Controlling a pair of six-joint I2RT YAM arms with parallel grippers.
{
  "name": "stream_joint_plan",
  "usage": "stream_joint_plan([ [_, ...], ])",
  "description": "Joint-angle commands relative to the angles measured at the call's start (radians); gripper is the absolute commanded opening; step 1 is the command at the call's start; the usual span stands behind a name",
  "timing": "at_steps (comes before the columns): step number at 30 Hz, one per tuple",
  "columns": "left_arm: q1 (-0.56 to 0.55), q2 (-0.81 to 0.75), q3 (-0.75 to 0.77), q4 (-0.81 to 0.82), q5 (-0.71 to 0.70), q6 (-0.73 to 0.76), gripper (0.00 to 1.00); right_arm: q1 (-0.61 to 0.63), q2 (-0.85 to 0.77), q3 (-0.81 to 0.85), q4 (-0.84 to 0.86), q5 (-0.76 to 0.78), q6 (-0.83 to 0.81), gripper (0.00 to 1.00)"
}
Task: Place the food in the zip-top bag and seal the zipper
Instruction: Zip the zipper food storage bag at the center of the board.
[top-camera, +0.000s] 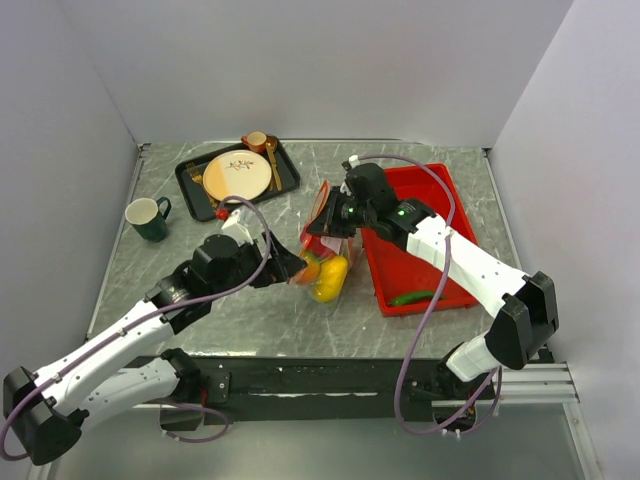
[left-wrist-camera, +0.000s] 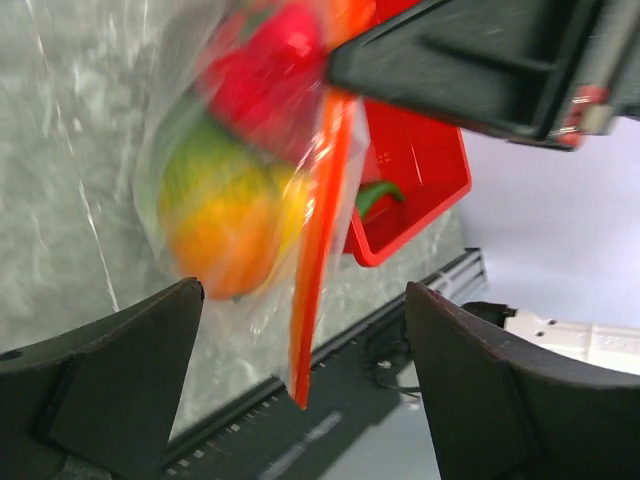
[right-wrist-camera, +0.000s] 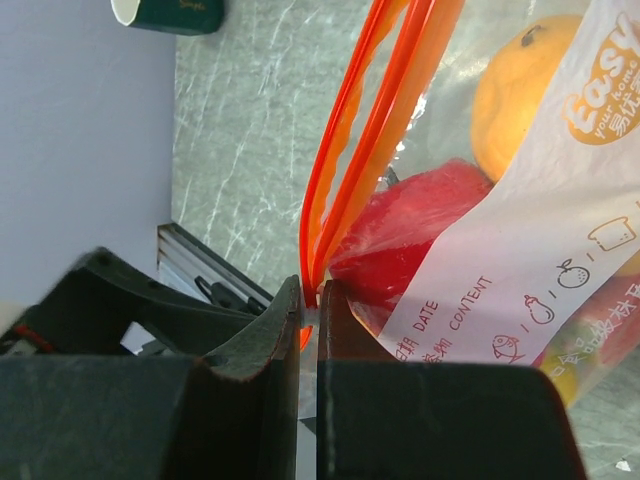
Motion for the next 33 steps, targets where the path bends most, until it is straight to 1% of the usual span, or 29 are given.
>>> stream_joint_plan([
  [1,0.004,0.015,0.081,0.031,-0.021,0.186,0.87,0.002,0.003,0.031,0.050,-0.032,-0.009,0.00],
  [4,0.003,0.053,0.089,0.065,-0.020,0.209,0.84,0.002,0.009,0.033,0.047,-0.042,-0.010,0.00],
  [5,0.003,0.065,0.097,0.073,-0.018,0.214,0.76,0.002,0.009,0.033,0.052,-0.043,-0.009,0.00],
  [8,0.001,0.111,0.109,0.079,-0.001,0.216,0.67,0.002,0.013,0.042,0.052,-0.049,-0.011,0.00],
  [11,-0.002,0.125,0.106,0.094,-0.003,0.214,0.65,0.002,0.023,0.059,0.049,-0.059,-0.016,0.00],
  [14,-0.002,0.144,0.117,0.091,-0.016,0.220,0.66,0.002,0.029,0.071,0.052,-0.067,-0.014,0.00],
  [16,-0.005,0.160,0.118,0.091,-0.020,0.222,0.63,0.002,0.029,0.071,0.053,-0.069,-0.013,0.00],
  [17,-0.003,0.167,0.121,0.090,-0.021,0.220,0.56,0.004,0.027,0.071,0.056,-0.069,-0.013,0.00],
  [19,-0.006,0.173,0.121,0.097,-0.021,0.217,0.48,0.002,0.026,0.069,0.055,-0.070,-0.014,0.00],
  [20,-0.006,0.177,0.126,0.102,-0.052,0.217,0.41,0.002,0.026,0.068,0.060,-0.072,-0.016,0.00],
  [22,-0.005,0.197,0.135,0.108,-0.050,0.217,0.31,0.002,0.023,0.060,0.061,-0.084,-0.016,0.00],
  [23,-0.006,0.208,0.147,0.108,-0.046,0.214,0.20,0.002,0.021,0.059,0.064,-0.085,-0.014,0.00],
  [25,-0.010,0.231,0.157,0.108,-0.046,0.208,0.05,0.004,0.023,0.060,0.060,-0.093,-0.019,0.00],
  [26,-0.011,0.236,0.161,0.105,-0.049,0.207,0.01,0.002,0.018,0.062,0.053,-0.092,-0.022,0.00],
  [29,-0.022,0.236,0.169,0.094,-0.056,0.208,0.01,0.002,0.007,0.074,0.035,-0.064,-0.026,0.00],
  [31,-0.029,0.222,0.172,0.070,-0.076,0.207,0.01,-0.007,0.004,0.094,0.020,-0.015,-0.032,0.00],
  [33,-0.033,0.197,0.174,0.058,-0.086,0.207,0.01,-0.015,0.001,0.112,0.006,-0.001,-0.034,0.00],
])
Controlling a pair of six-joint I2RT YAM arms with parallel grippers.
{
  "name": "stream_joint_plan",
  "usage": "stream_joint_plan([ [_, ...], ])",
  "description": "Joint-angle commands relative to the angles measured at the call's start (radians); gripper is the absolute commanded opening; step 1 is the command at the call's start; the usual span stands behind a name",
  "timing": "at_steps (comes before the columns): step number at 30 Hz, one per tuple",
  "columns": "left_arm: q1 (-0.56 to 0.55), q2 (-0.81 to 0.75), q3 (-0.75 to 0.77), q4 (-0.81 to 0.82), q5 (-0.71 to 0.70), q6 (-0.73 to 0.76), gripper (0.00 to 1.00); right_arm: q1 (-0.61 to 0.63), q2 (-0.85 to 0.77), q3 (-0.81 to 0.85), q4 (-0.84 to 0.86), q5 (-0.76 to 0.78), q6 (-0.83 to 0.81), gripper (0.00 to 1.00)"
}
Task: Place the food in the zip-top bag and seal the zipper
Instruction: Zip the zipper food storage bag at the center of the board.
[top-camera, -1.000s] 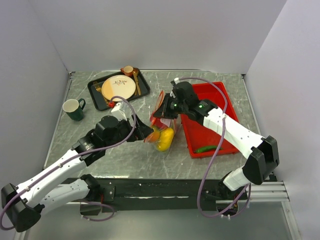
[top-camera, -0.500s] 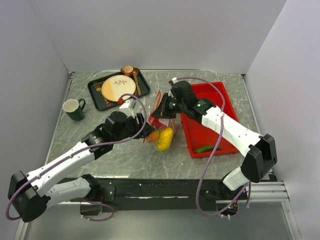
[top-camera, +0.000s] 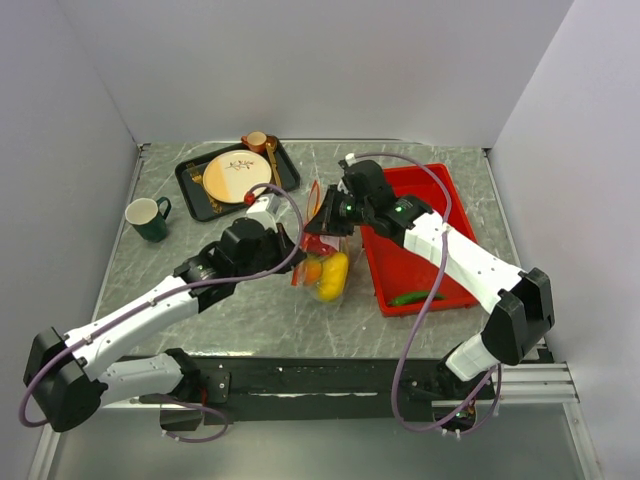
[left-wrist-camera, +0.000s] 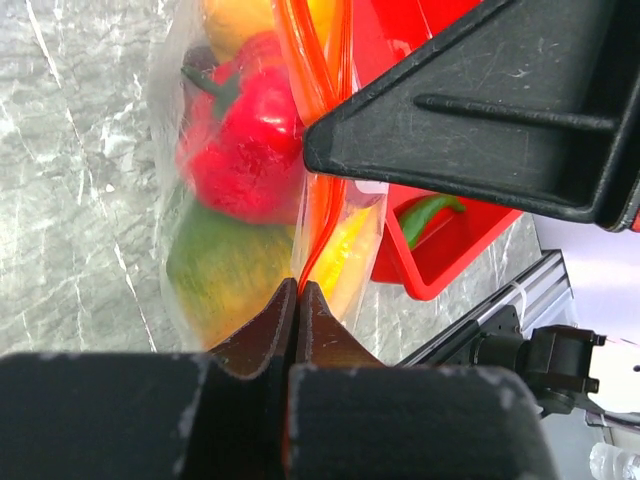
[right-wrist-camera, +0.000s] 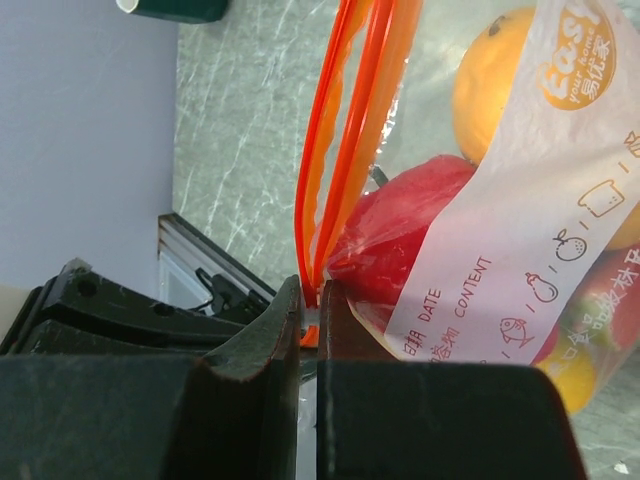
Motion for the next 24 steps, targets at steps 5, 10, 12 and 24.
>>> stream_joint_plan([
  [5,-0.011,-0.082,0.040,-0.030,-0.049,-0.003,0.01,-0.036,-0.021,0.109,0.002,0.048,-0.020,0.00],
  [10,-0.011,-0.119,0.020,-0.047,-0.058,-0.018,0.01,-0.056,-0.021,0.125,-0.005,0.054,-0.023,0.00],
  [12,-0.011,-0.131,0.020,-0.070,-0.064,-0.016,0.01,-0.070,-0.024,0.123,-0.002,0.050,-0.021,0.00],
  [24,-0.011,-0.199,-0.016,-0.133,-0.067,-0.016,0.01,-0.117,-0.041,0.089,0.005,0.074,-0.007,0.00],
])
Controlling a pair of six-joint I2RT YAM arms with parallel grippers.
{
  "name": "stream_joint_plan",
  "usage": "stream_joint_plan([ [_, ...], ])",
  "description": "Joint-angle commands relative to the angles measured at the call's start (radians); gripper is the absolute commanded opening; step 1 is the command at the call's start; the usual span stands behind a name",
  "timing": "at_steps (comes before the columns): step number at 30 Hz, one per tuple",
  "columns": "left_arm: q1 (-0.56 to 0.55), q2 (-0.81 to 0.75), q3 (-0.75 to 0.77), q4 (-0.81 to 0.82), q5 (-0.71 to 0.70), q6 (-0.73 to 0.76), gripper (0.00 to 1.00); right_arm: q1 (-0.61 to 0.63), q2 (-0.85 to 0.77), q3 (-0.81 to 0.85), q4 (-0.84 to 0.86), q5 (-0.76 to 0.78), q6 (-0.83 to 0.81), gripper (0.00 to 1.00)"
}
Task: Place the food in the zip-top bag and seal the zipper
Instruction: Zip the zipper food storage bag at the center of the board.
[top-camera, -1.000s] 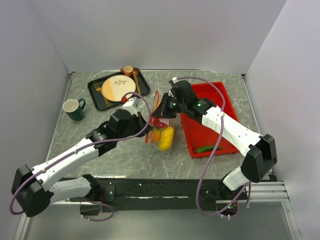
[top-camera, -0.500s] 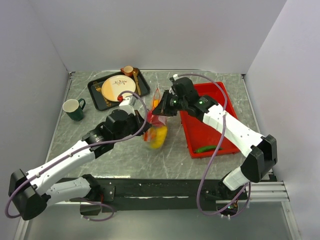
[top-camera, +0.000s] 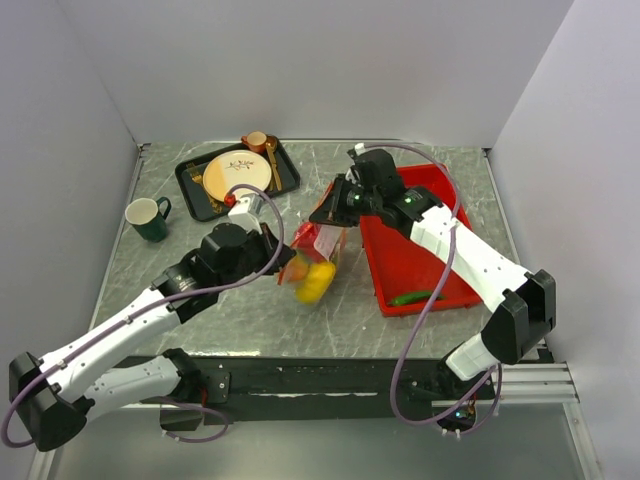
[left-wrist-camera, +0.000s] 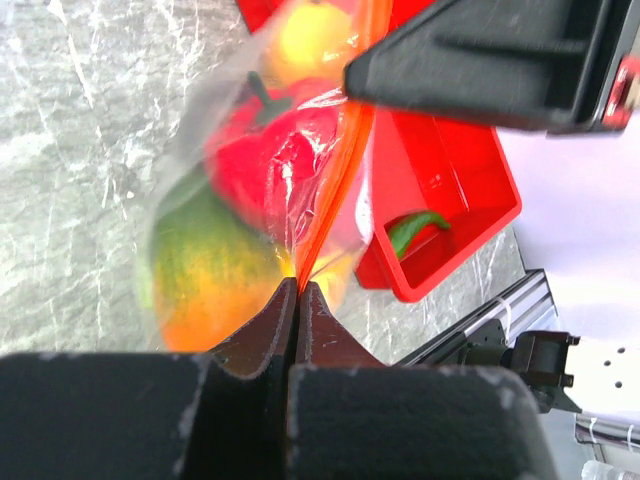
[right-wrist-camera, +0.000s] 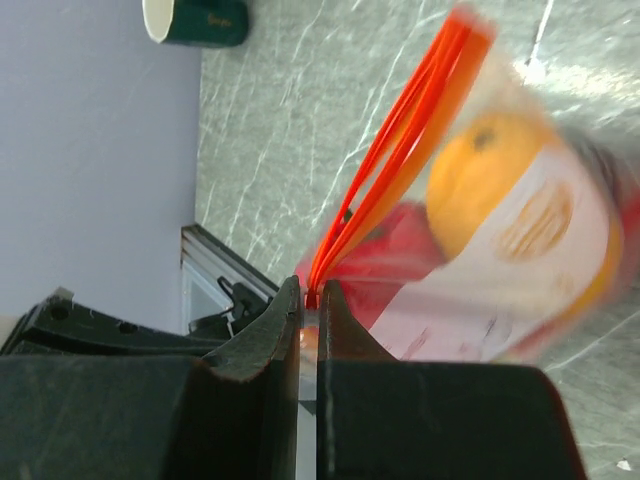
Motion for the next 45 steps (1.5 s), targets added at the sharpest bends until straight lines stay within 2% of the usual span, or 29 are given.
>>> stream_joint_plan([
  [1,-0.005,-0.063,-0.022,-0.067,-0.007,-0.012,0.01,-0.063,-0.041,0.025,0.050,0.105,-0.013,0.00],
  [22,-0.005,-0.154,-0.036,-0.170,-0.044,-0.027,0.01,-0.161,-0.016,0.027,0.073,0.079,-0.020,0.00],
  [26,-0.005,-0.166,-0.050,-0.173,-0.045,-0.033,0.01,-0.167,0.002,0.053,0.033,0.128,-0.035,0.00],
  [35,-0.005,-0.136,-0.038,-0.150,-0.019,-0.033,0.03,-0.171,0.002,0.002,0.130,0.004,-0.009,0.00],
  [36,-0.005,-0.131,-0.027,-0.156,-0.024,-0.038,0.09,-0.170,0.005,0.007,0.133,-0.016,-0.007,0.00],
  [37,-0.005,-0.129,-0.021,-0.163,-0.028,-0.044,0.27,-0.168,0.010,0.019,0.131,-0.019,-0.006,0.00],
  [39,-0.005,-0.148,-0.008,-0.176,-0.062,-0.056,0.49,-0.165,0.011,0.033,0.127,-0.021,-0.012,0.00],
  [40,-0.005,-0.158,-0.004,-0.184,-0.083,-0.059,0.69,-0.165,0.010,0.045,0.121,-0.022,-0.013,0.00],
  [43,-0.005,-0.217,0.021,-0.215,-0.166,-0.070,0.88,-0.164,0.011,0.067,0.119,-0.037,-0.018,0.00],
  [45,-0.005,-0.263,0.048,-0.244,-0.252,-0.087,0.92,-0.155,0.019,0.082,0.111,-0.048,-0.020,0.00],
])
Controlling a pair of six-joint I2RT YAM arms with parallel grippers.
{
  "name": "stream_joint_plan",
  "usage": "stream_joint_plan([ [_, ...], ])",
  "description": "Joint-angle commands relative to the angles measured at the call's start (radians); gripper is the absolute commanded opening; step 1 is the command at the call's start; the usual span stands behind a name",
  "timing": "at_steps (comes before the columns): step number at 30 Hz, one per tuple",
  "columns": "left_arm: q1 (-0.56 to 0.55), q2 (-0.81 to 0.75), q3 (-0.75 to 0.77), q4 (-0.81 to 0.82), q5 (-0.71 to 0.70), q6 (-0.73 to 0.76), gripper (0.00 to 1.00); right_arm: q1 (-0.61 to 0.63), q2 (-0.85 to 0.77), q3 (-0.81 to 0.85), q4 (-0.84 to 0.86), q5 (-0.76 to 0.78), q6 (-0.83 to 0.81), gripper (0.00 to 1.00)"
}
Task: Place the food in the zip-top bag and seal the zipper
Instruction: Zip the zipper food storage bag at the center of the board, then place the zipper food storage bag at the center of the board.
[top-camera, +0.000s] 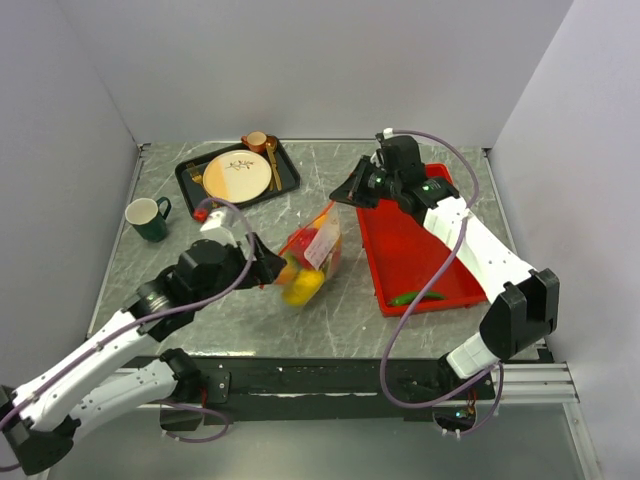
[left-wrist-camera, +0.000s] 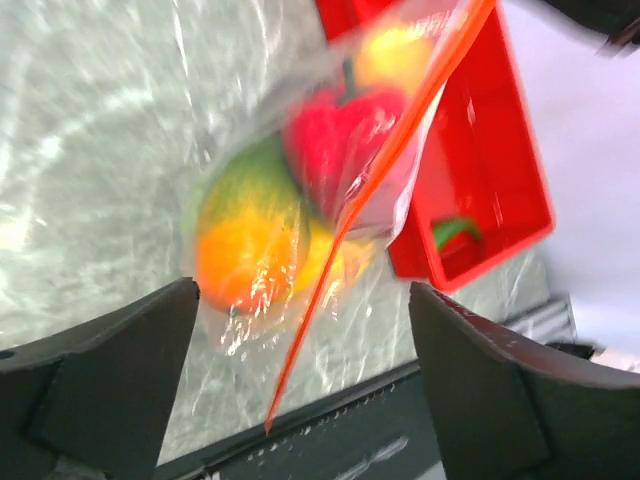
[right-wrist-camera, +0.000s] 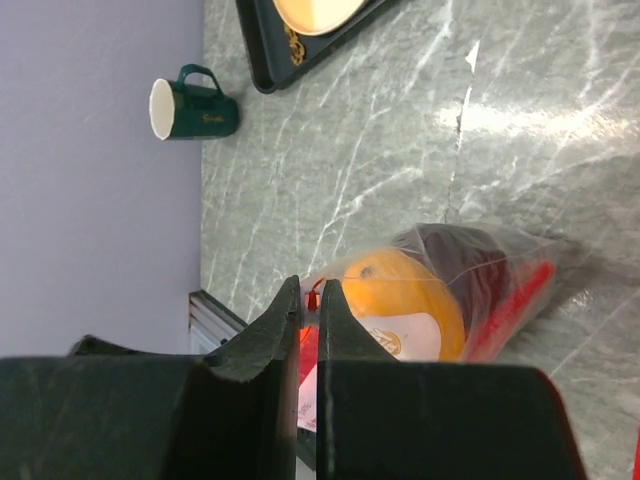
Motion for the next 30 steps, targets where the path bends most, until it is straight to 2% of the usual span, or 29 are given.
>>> stream_joint_plan([
  [1,-0.003,-0.100,0.098,-0.074,-0.185,-0.038,0.96,0.014,0.013,0.096,0.050,-0.029,-0.018,0.00],
  [6,-0.003,-0.189,0.137,-0.200,-0.416,-0.121,0.99,0.097,0.074,0.189,0.020,-0.055,-0.022,0.01],
  [10,-0.002,-0.187,0.172,-0.318,-0.518,-0.164,0.99,0.207,0.145,0.352,-0.029,-0.089,-0.036,0.01],
  [16,-0.002,-0.218,0.171,-0.348,-0.549,-0.231,0.99,0.271,0.200,0.469,-0.031,-0.130,-0.012,0.01],
  [19,-0.002,-0.266,0.154,-0.346,-0.572,-0.265,0.99,0.277,0.157,0.413,0.026,-0.150,0.004,0.01],
  [22,-0.002,-0.275,0.152,-0.348,-0.573,-0.259,0.99,0.257,0.111,0.333,0.012,-0.046,-0.034,0.03],
  [26,-0.002,-0.249,0.149,-0.331,-0.535,-0.237,0.99,0.154,0.105,0.178,-0.020,0.000,-0.059,0.04],
  [27,-0.002,-0.232,0.146,-0.323,-0.524,-0.231,0.99,0.133,0.102,0.096,0.007,0.009,-0.058,0.04],
  [30,-0.002,-0.191,0.126,-0.267,-0.465,-0.207,0.99,0.061,0.097,-0.015,0.027,0.058,-0.065,0.03],
])
